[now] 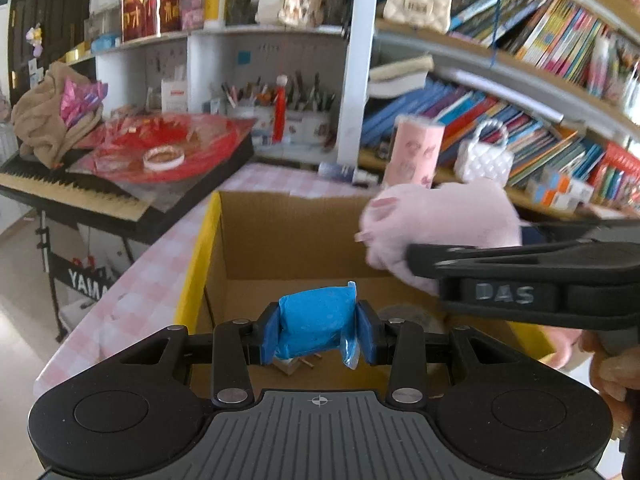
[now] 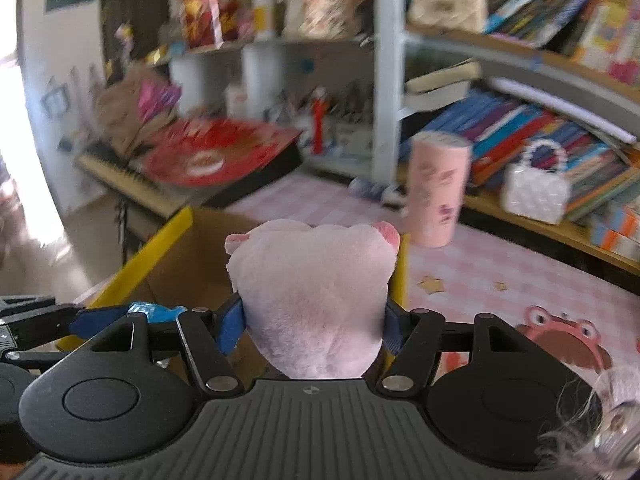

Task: Organize objects
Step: 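Carry the blue plug with the left tool while the right tool carries the plush to the box, then release the plush into the box with the right tool while the left tool drops the blue plug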

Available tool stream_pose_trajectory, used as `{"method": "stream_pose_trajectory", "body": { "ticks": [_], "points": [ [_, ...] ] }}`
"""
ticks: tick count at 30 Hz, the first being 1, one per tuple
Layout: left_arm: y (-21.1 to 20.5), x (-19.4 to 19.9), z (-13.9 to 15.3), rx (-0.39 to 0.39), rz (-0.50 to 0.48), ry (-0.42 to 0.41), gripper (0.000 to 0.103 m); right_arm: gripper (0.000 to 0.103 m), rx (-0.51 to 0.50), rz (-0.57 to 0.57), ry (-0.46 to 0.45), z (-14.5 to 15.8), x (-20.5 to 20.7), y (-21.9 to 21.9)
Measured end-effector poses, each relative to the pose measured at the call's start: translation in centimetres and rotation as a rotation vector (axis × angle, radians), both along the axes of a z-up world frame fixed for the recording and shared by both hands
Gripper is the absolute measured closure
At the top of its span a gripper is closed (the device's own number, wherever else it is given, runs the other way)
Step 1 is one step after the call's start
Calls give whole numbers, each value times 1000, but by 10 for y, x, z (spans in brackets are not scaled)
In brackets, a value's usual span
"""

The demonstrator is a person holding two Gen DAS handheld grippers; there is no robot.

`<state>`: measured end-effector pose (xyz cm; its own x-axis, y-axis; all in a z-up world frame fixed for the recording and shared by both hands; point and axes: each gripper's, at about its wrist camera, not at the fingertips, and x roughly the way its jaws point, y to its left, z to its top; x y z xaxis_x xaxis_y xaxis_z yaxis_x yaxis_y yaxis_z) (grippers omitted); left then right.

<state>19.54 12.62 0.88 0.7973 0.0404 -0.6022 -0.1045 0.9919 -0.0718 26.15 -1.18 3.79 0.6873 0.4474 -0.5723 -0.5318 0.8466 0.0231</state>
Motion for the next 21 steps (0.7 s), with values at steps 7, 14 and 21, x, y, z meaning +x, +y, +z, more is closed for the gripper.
{"method": "stream_pose_trajectory", "body": {
  "ticks": [7, 14, 21],
  "points": [
    [-3, 22, -21, 38, 23, 85, 65, 39, -109, 155, 70, -24, 40, 36],
    [-7, 30, -35, 46, 20, 135, 65, 39, -192, 198, 167, -40, 66, 55],
    [-6, 31, -38, 26, 32, 147, 62, 31, -258, 246, 240, -49, 67, 65]
  ]
}}
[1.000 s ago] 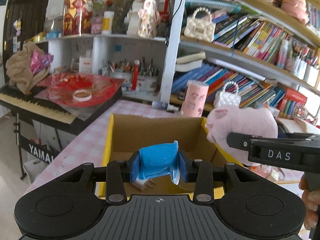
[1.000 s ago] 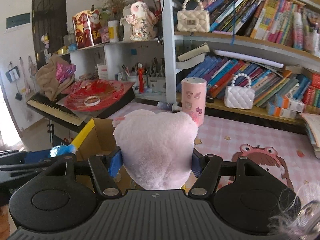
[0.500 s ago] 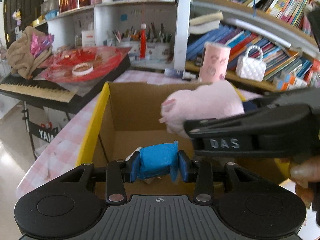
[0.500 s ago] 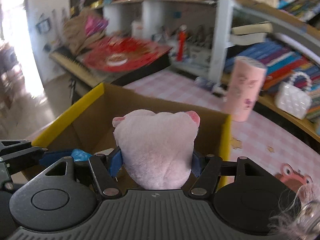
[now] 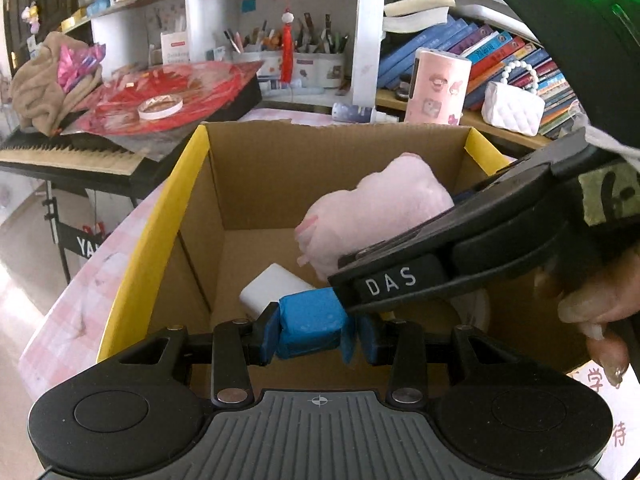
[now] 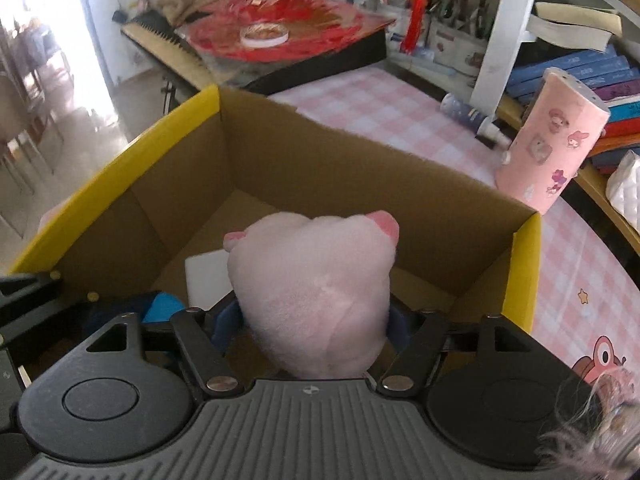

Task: Organize objects
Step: 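Release the plush into the box with the right tool while the left tool drops the blue plug, then withdraw both open tools from the box toward the remaining table items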

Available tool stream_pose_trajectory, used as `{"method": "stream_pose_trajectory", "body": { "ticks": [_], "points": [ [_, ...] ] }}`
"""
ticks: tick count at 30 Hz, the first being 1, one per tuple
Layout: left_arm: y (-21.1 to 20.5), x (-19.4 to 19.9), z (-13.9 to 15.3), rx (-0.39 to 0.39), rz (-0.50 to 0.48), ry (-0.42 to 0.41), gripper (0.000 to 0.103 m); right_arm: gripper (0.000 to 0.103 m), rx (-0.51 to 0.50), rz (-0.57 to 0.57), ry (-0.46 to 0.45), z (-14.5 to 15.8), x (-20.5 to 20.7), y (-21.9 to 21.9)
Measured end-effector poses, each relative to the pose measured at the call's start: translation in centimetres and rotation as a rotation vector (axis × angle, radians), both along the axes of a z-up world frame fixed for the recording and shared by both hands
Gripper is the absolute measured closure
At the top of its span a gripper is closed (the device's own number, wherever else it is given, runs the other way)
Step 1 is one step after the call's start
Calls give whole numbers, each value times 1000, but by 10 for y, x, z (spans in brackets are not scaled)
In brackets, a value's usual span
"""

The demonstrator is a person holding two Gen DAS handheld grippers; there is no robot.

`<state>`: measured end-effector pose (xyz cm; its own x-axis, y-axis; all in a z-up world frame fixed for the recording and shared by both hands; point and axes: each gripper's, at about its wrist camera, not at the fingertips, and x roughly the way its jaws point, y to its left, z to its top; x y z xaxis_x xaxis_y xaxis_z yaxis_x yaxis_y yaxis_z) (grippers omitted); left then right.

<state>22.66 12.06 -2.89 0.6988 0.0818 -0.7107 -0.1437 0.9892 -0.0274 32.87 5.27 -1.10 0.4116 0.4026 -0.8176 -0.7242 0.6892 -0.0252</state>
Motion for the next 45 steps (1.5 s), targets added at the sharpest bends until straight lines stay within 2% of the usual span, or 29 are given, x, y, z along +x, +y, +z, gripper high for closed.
{"method": "stream_pose_trajectory", "body": {
  "ticks": [2, 3, 4, 5, 7, 9, 10, 11, 14, 18, 23, 29, 34, 40, 45],
  "points": [
    [0, -2, 1, -1, 5, -4, 57, 27, -11, -2, -6, -1, -2, 1],
    [1, -3, 1, -1, 4, -9, 54, 21, -12, -3, -5, -1, -2, 1],
    [0, -5, 3, 4, 2, -17, 47, 19, -11, -10, -3, -1, -2, 0],
    [-1, -7, 5, 8, 0, -27, 46, 17, -1, -13, -4, 0, -1, -1],
    [-2, -10, 8, 9, -9, -43, 46, 7, 26, -8, -17, 2, -3, -3],
    [-2, -15, 13, 9, -6, -61, 46, 4, 59, -31, -68, 8, -8, -8],
    [-1, -18, 16, 8, -3, -73, 42, 4, 90, -41, -94, 11, -11, -13],
    [-1, -21, 19, 9, 0, -85, 34, 4, 116, -52, -112, 14, -13, -17],
    [2, -33, 31, 10, 19, -139, 26, 4, 186, -122, -140, 23, -22, -33],
    [4, -48, 47, 17, 47, -199, 20, 4, 309, -223, -173, 41, -43, -58],
    [6, -71, 62, 37, 69, -249, 17, 5, 388, -298, -268, 64, -80, -82],
    [15, -99, 61, 26, 108, -249, 16, 6, 372, -384, -353, 72, -120, -103],
    [17, -126, 54, 13, 112, -240, 14, 6, 307, -411, -354, 59, -152, -107],
    [15, -162, 41, -3, 91, -193, 13, 6, 173, -421, -273, 31, -201, -99],
    [15, -185, 33, -17, 70, -155, 13, 6, 110, -430, -300, 17, -236, -93]
  ]
}}
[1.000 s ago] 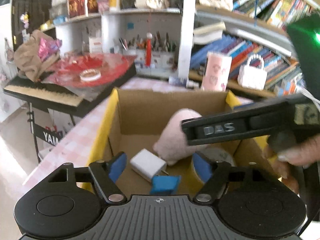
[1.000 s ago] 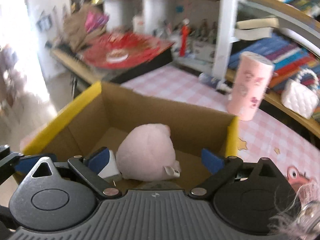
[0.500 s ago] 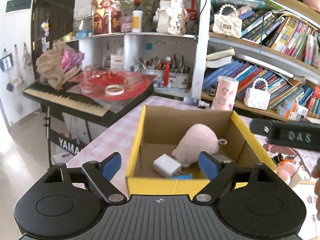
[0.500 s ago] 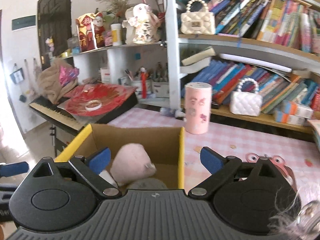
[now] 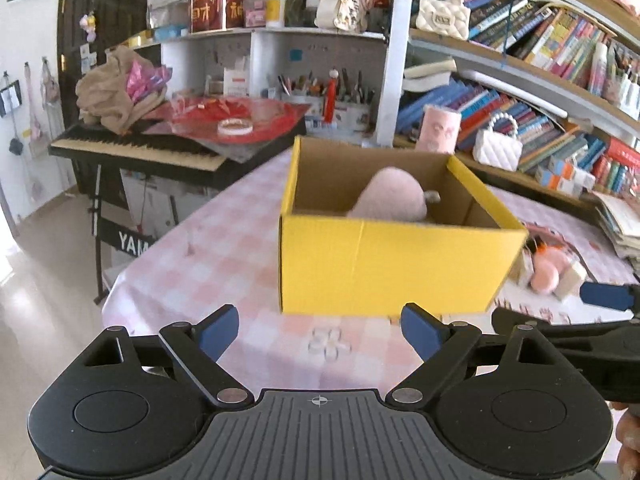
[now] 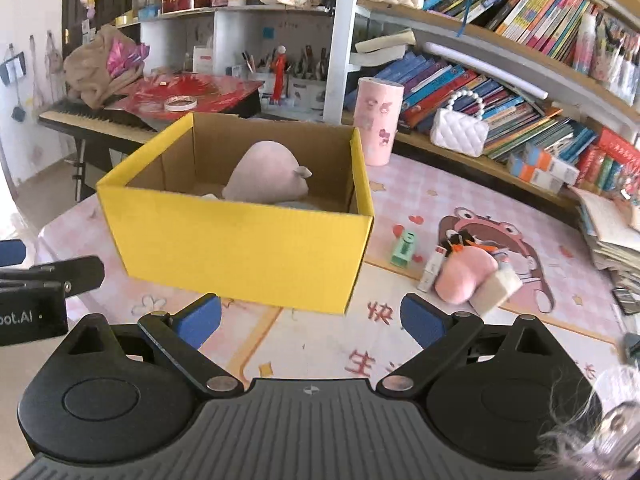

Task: Organize objects
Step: 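Withdraw both open tools from the box toward the remaining table items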

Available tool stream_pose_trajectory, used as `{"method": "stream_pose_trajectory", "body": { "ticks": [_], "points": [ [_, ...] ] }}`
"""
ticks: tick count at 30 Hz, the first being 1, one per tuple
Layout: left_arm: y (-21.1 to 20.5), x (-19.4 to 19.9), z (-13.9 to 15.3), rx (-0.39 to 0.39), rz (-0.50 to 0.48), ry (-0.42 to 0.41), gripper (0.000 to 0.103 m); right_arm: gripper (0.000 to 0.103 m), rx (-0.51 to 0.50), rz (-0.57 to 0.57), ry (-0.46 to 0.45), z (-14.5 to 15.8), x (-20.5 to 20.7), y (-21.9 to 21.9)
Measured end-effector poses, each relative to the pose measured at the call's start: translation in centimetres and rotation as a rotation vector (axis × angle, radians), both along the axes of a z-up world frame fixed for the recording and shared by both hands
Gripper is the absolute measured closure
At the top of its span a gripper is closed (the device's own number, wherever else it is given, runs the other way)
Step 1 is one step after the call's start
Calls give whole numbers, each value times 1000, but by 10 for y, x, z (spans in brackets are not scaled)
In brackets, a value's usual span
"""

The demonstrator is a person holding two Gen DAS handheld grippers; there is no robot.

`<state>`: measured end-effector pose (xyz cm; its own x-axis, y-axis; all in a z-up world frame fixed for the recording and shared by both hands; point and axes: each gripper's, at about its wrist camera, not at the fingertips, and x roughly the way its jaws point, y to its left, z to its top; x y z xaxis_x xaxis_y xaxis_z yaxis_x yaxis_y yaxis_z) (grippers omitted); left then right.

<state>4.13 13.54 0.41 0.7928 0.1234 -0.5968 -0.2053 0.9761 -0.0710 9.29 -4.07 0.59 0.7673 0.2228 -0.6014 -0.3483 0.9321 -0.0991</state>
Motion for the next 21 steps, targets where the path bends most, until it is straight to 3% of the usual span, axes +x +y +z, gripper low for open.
{"method": "stream_pose_trajectory", "body": {
  "ticks": [4, 21],
  "points": [
    [-1, -17, -2, -2, -21, 8, 9, 6, -7, -13, -6, -4, -24, -2],
    [-28, -52, -8, 17, -175, 39, 8, 5, 34, -151, 29, -14, -86, -37]
  ]
}}
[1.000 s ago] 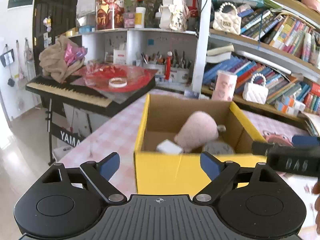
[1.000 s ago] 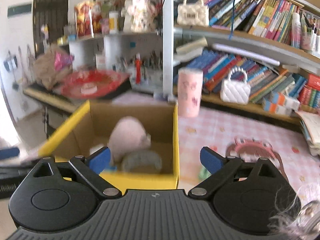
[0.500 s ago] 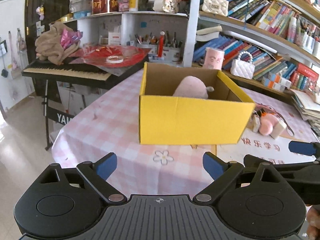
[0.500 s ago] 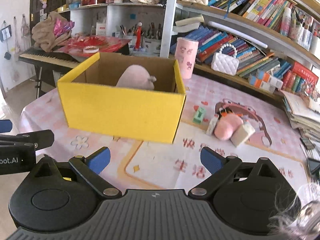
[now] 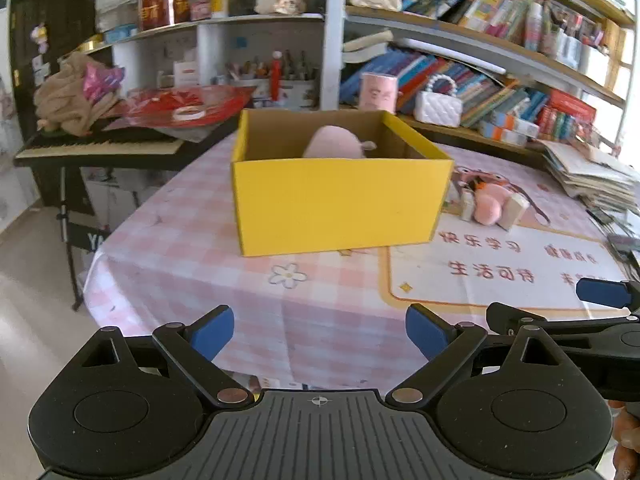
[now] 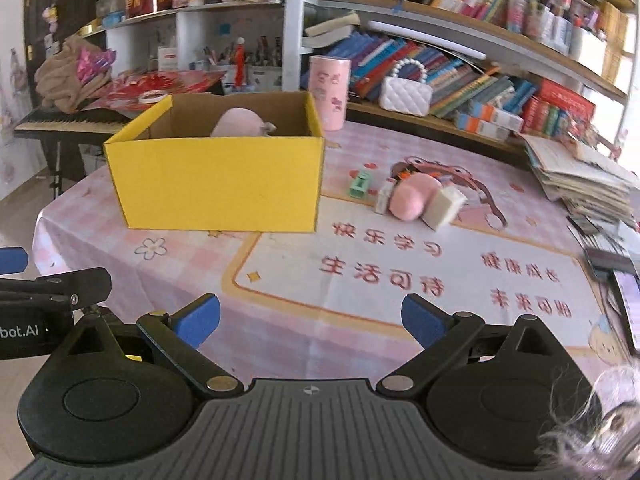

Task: Organize objects
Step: 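Withdraw both open tools from the box toward the remaining table items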

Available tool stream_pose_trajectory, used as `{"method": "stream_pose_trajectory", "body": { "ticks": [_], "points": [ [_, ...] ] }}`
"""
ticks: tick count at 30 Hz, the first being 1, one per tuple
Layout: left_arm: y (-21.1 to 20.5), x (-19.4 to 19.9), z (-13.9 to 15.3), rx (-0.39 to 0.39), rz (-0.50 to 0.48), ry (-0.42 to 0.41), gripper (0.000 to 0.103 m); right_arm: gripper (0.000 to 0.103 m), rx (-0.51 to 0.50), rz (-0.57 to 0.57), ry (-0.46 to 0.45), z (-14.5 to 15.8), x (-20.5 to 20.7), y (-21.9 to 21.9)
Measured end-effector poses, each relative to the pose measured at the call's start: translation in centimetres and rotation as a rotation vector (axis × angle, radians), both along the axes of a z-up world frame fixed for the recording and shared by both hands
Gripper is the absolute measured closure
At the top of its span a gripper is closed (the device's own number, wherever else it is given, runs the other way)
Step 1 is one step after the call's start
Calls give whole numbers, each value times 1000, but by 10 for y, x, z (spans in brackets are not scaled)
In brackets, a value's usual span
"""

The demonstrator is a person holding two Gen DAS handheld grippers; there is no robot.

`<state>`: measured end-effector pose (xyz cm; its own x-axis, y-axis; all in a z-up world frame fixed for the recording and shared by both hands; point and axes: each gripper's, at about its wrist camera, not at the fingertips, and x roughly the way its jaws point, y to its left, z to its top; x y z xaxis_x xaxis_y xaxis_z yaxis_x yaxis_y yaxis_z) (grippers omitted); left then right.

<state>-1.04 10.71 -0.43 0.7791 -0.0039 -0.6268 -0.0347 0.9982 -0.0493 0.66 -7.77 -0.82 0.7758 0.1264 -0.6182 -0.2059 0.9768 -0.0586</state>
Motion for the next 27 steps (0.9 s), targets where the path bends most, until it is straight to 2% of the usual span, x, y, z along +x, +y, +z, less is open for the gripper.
{"method": "stream_pose_trajectory", "body": {
  "ticks": [16, 22, 27],
  "points": [
    [-64, 12, -3, -1, -230, 10, 8, 4, 15, -247, 16, -2, -24, -69],
    [-85, 21, -5, 1, -271, 21, 8, 4, 21, -315, 23, -5, -25, -93],
    [-102, 32, -6, 5, -291, 29, 8, 4, 26, -328, 36, -7, -16, -109]
  ]
}}
